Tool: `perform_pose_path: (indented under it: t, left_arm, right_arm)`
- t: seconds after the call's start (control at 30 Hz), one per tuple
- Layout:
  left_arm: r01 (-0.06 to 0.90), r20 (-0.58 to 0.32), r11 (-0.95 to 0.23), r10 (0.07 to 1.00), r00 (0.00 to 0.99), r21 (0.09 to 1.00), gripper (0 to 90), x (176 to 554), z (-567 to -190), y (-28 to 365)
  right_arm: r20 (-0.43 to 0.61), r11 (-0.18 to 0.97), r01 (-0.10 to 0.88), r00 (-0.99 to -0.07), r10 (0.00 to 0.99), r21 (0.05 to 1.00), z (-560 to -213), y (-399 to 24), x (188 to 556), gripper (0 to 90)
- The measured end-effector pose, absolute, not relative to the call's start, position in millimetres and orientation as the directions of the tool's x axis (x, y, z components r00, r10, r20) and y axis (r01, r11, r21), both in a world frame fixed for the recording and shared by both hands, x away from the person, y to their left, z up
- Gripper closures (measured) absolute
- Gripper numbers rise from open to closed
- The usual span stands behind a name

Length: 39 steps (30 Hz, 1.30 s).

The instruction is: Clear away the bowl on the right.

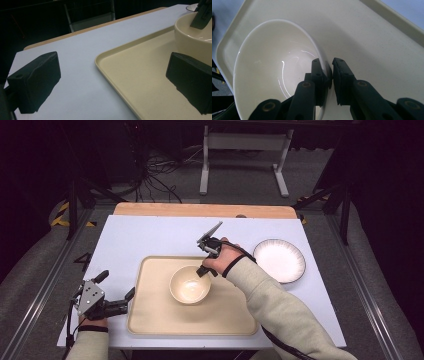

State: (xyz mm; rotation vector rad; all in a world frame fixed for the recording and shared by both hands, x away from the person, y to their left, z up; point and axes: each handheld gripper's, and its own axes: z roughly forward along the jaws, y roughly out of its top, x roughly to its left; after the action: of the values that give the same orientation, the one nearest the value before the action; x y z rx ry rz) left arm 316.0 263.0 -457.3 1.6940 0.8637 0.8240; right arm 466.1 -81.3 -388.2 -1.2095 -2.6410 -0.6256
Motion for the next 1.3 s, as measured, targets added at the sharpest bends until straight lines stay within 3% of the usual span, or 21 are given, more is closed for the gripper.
perform_pose_path:
  t: [0.83,1.3]
  left_arm:
    - [0.157,0.123,-0.232,0.851,0.51,0.96,0.3,316,-457,263]
    - [0.156,0.125,-0.234,0.852,0.509,0.96,0.3,316,-457,263]
  right_arm:
    - [0.322,0.586,0.734,-0.678,0.661,0.342,-387,-89,467,78.6]
    - [0.25,0.563,0.689,-0.706,0.662,0.456,-368,-95,454,53.4]
